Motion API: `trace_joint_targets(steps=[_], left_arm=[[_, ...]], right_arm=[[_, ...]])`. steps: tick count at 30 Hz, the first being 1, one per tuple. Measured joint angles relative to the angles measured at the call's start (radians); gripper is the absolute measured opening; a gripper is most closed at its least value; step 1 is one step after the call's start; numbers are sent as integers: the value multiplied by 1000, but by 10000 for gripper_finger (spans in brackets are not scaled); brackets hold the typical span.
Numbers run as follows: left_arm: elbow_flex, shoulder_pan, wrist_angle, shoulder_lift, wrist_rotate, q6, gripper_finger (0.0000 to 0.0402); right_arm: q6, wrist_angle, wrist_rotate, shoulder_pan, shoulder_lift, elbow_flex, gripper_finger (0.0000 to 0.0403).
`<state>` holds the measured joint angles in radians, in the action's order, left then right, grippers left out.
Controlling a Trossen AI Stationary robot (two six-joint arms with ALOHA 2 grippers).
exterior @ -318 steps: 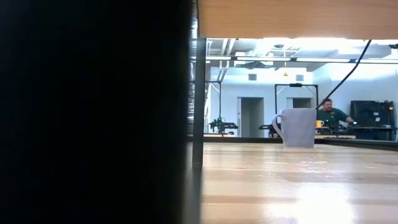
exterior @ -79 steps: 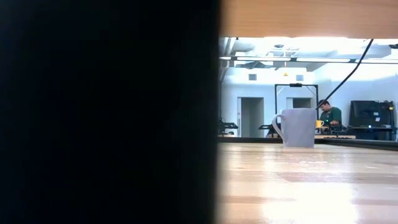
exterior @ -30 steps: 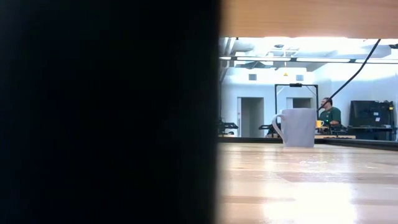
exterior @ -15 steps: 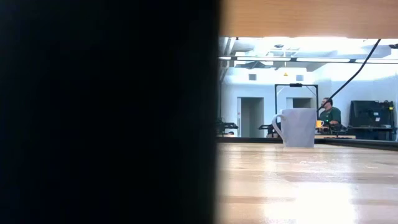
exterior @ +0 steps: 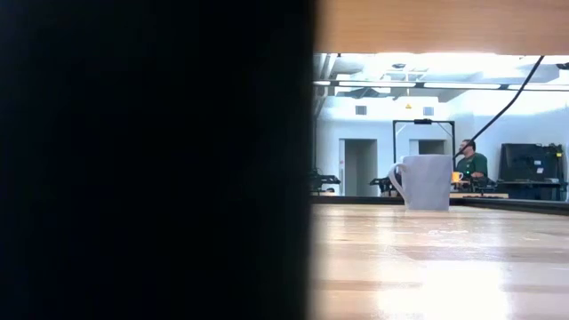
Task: Stack small to large cups/mugs on shelf
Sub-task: Put the blue mug on the shelf
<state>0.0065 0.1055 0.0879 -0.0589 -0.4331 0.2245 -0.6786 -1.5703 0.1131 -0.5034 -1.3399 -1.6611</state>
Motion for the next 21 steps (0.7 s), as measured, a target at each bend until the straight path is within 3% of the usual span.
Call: trace_joint_targets(steps=[3, 10, 21], left_arm=[[0, 0, 0, 0, 0, 0, 108], [0, 0, 0, 0, 0, -1, 108], [0, 0, 0, 0, 0, -1, 108]], right_arm=[[8, 0, 69, 41, 0, 0, 182], [128, 36, 74, 154, -3, 0, 182], [129, 345, 71, 212, -3, 0, 182]])
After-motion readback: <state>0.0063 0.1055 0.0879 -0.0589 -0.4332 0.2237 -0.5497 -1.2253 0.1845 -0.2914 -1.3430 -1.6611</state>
